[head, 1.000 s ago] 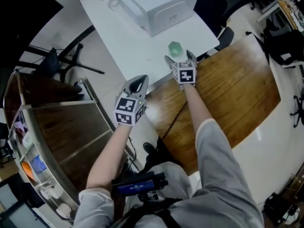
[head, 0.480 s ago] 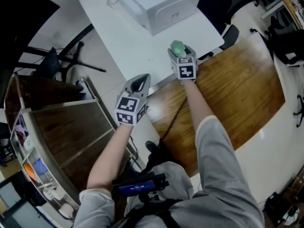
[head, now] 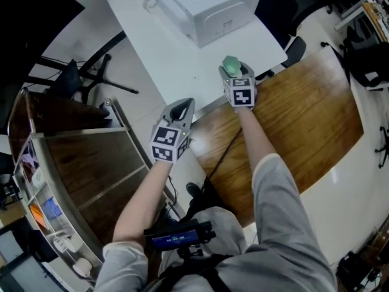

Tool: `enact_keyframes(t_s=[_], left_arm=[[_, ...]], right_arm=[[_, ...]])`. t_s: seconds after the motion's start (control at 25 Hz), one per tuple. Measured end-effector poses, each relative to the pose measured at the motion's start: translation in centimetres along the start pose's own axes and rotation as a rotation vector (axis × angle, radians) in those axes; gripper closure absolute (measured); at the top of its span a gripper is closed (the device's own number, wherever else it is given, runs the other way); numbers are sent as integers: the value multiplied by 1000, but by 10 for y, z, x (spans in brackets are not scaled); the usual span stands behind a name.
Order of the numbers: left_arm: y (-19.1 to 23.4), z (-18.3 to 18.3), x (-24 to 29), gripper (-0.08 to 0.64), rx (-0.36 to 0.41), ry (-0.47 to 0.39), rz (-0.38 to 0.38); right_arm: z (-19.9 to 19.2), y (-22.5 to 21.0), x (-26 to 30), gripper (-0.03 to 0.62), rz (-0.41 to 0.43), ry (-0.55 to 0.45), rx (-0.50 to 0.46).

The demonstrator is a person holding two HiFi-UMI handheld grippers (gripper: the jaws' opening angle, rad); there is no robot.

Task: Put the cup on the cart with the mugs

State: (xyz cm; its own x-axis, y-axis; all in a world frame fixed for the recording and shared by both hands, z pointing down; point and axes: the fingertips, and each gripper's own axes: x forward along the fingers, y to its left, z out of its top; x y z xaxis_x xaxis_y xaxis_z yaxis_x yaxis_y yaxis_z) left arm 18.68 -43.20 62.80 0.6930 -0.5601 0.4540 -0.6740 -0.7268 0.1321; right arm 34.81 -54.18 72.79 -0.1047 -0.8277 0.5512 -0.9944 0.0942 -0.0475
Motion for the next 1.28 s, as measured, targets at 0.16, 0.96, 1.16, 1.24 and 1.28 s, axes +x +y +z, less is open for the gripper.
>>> enact_keyframes(t_s=[0.16,0.96,1.16,1.24,1.28], left_arm=[[-7,7,-17,555,7,-13,10],[-54,-9,-200,556,-84,-125,142],[-45,-3,-263,557,-78,-188,251],[-39,-1,-289,556,-77,-205,313],[-36,0,-301,556,-81,-210,342]], right_arm=[[0,8,-25,288,20,6,-31],[10,143,-244,288,249,-20,-201],[31,206,-276,288,376,-63,-262],[44,239,-284,288,456,-78,-287],[50,254,-287,288,494,-85,-301]])
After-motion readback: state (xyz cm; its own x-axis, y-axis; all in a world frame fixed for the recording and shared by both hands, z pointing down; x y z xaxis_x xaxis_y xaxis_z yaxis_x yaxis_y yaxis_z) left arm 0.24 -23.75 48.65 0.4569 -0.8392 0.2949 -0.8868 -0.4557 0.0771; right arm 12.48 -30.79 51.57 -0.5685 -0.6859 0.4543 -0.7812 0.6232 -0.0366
